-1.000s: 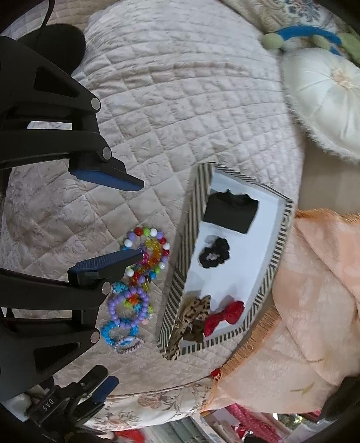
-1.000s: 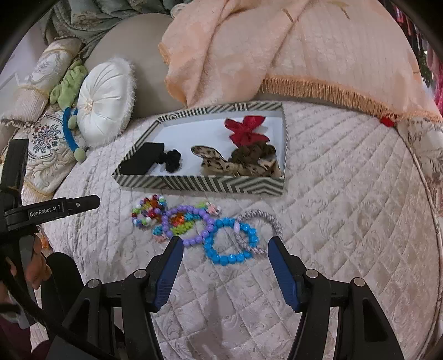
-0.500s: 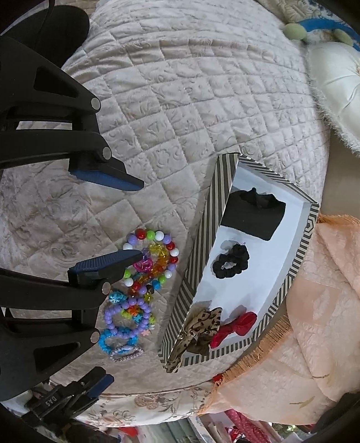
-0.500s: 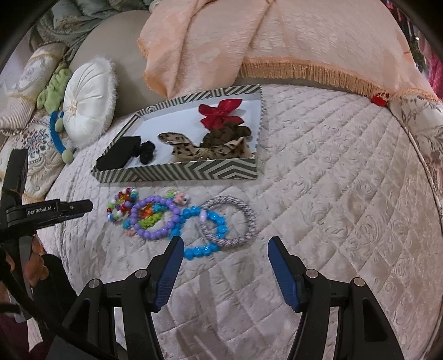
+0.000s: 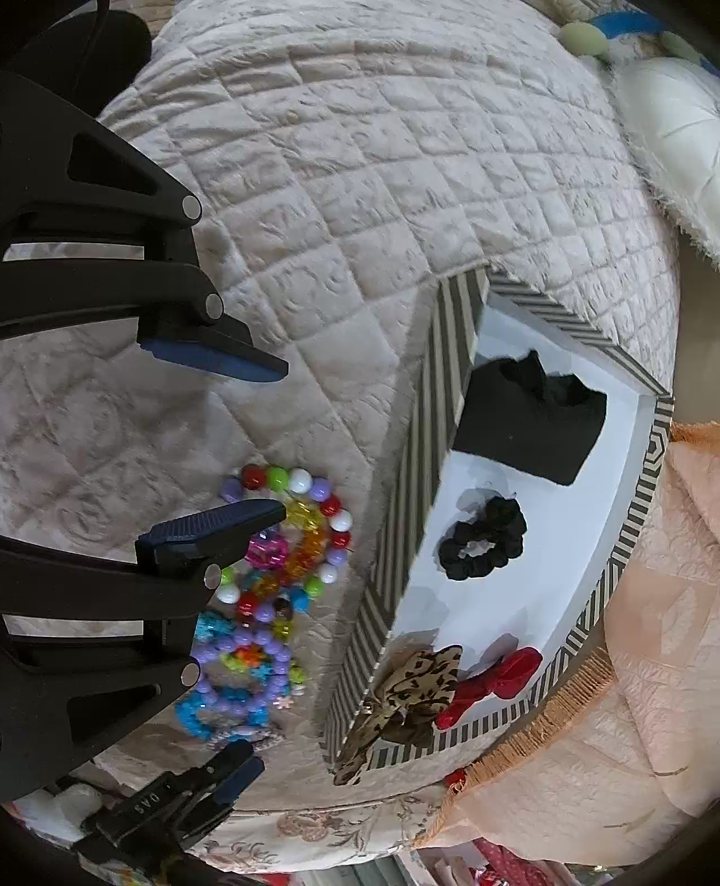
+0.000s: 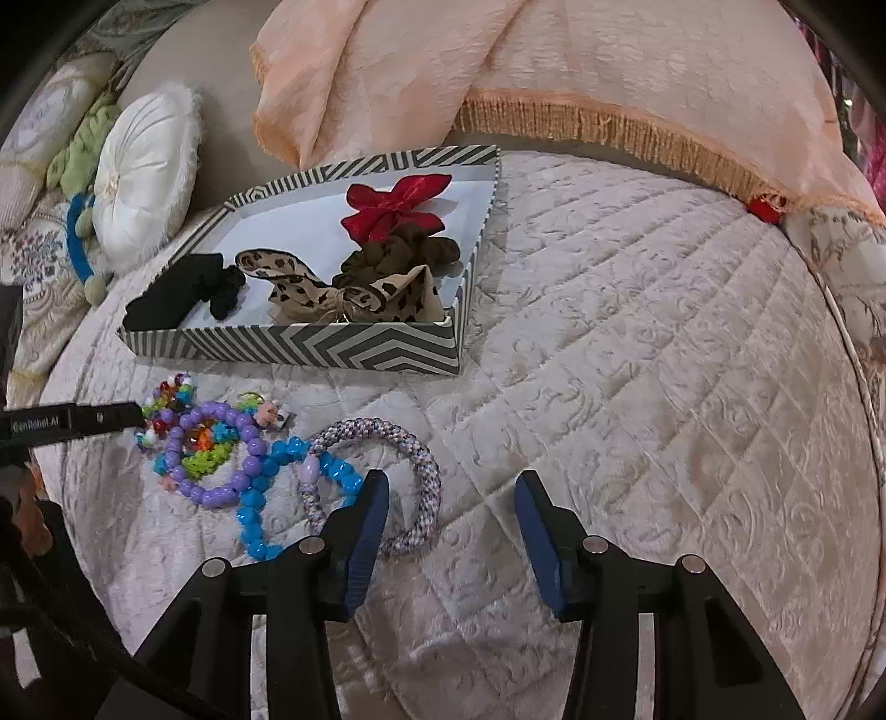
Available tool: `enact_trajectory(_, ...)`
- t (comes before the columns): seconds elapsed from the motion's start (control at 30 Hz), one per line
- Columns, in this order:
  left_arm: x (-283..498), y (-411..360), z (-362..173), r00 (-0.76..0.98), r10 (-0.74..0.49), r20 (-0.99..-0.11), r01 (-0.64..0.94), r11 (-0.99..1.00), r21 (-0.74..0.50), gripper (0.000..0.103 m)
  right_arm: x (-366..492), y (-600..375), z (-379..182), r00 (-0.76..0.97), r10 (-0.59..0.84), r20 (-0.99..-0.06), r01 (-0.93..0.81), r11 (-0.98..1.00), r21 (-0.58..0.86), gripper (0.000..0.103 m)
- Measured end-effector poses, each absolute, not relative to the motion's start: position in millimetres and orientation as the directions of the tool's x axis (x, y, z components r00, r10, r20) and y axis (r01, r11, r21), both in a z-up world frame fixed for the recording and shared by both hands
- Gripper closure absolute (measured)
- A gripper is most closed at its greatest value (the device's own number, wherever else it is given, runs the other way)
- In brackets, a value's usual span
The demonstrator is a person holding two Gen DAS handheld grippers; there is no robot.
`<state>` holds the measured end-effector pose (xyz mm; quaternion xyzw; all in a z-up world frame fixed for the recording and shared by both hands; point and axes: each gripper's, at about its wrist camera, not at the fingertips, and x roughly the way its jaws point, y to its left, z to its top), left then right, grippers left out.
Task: Organize jewelry
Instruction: 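Grasp the multicolour bead bracelet with the left gripper while the right gripper grasps the silver bracelet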
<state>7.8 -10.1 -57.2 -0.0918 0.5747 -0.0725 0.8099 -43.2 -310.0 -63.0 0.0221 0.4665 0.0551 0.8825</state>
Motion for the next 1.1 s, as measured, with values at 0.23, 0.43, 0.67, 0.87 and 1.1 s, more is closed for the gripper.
enact_trajectory(0.23, 17, -24, -61, 0.355, -0.195, -0.914, 0.025, 0.980, -0.199, 0.077, -36, -298, -67, 0.587, 0.086, -0.805, -0.140, 0.990, 0.003, 0.082)
enact_trajectory(0.43, 14, -17, -56, 0.360, -0.207, -0.910, 0.050, 0.978, -0.202, 0.095, -45, -298, -53, 0.609, 0.096, -0.787, -0.148, 0.989, 0.006, 0.095)
enact_trajectory(0.67, -2, -11, -16, 0.426, -0.245, -0.871, 0.094, 0.969, -0.227, 0.095, -66, -300, -20, 0.656, 0.133, -0.743, -0.151, 0.988, 0.043, 0.095)
enact_trajectory(0.87, -10, -9, 27, 0.488, -0.270, -0.830, 0.128, 0.963, -0.237, 0.095, -78, -296, 8, 0.685, 0.162, -0.710, -0.167, 0.984, 0.064, 0.095)
enact_trajectory(1.1, -13, -7, 60, 0.541, -0.257, -0.801, 0.143, 0.966, -0.213, 0.095, -85, -285, 36, 0.721, 0.174, -0.671, -0.192, 0.980, 0.047, 0.095)
